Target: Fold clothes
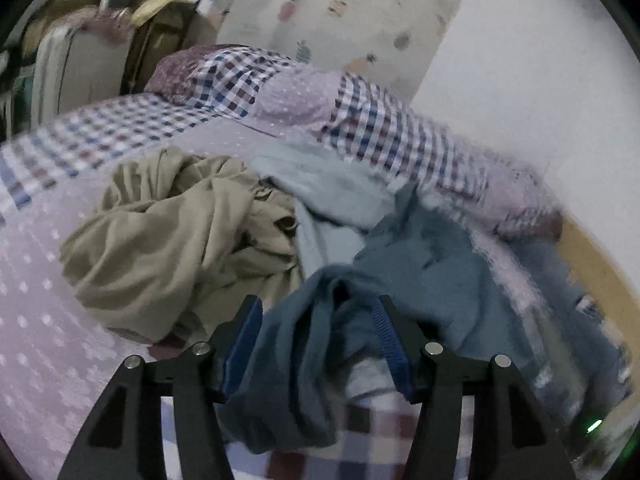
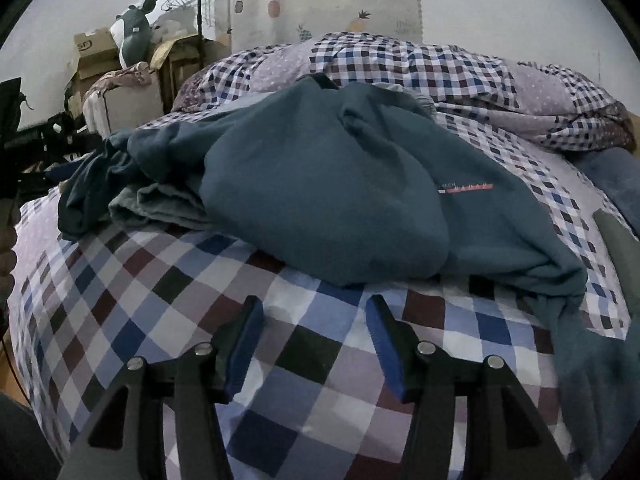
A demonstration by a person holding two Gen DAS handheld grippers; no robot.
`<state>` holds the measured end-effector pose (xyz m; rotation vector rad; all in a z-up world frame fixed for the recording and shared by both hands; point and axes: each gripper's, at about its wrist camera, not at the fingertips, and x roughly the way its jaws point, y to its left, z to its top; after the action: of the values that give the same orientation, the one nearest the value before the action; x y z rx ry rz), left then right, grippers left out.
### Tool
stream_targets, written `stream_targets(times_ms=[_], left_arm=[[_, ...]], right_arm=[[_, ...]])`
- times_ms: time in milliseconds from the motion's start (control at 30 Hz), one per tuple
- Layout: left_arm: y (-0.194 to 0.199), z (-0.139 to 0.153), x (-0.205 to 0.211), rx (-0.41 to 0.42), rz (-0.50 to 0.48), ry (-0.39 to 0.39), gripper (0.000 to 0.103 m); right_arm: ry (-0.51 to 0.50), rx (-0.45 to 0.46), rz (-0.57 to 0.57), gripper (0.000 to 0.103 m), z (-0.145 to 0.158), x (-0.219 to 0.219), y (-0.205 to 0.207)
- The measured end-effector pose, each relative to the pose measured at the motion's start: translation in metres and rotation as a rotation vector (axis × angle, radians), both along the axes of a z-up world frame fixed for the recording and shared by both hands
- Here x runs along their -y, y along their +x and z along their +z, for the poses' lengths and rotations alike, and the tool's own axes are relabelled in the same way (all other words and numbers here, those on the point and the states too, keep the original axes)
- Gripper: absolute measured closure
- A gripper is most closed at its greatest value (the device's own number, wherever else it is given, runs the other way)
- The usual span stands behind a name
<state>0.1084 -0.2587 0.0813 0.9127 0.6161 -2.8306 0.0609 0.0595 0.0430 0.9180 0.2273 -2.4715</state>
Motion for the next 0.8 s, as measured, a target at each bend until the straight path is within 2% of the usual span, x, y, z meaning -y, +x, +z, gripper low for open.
stream_targets(times_ms=[33, 67, 100, 133, 167, 433, 500, 600, 733, 800], left_arm=[[-0.002, -0.001, -0.004, 0.022, -0.004, -0.038, 0.041], [0.0, 0.001, -0.002, 0.011, 0.016, -0.034, 0.044], [0.001, 0.003, 0.001, 0.001, 0.036, -0.031, 0.051], [0.002, 0.005, 0.003, -0.01, 0.056, -0.027, 0.08], [0.004, 0.007, 0.005, -0.02, 0.076, -0.024, 0.097], [0.014, 0.025, 0.025, -0.106, 0.239, 0.003, 0.099], [0.021, 0.046, 0.035, -0.162, 0.298, -0.013, 0.099], [0.016, 0.081, 0.044, -0.216, 0.317, -0.093, 0.099], [-0.005, 0.138, 0.046, -0.29, 0.318, -0.25, 0.099], [-0.027, 0.149, 0.052, -0.257, 0.34, -0.304, 0.099]], right_arm=[[-0.003, 0.003, 0.001, 0.044, 0.0, 0.0, -0.001], [-0.008, 0.007, 0.002, 0.044, -0.001, -0.001, -0.002], [-0.013, 0.01, 0.003, 0.043, -0.002, -0.002, -0.003], [-0.017, 0.013, 0.005, 0.043, -0.002, -0.002, -0.003], [-0.022, 0.016, 0.006, 0.043, -0.003, -0.003, -0.003], [-0.062, 0.05, 0.018, 0.041, -0.004, -0.007, -0.008], [-0.07, 0.056, 0.019, 0.041, -0.004, -0.008, -0.009], [-0.081, 0.064, 0.022, 0.041, -0.003, -0.01, -0.011], [-0.099, 0.076, 0.026, 0.041, -0.001, -0.013, -0.014], [-0.104, 0.081, 0.027, 0.041, -0.001, -0.014, -0.015]])
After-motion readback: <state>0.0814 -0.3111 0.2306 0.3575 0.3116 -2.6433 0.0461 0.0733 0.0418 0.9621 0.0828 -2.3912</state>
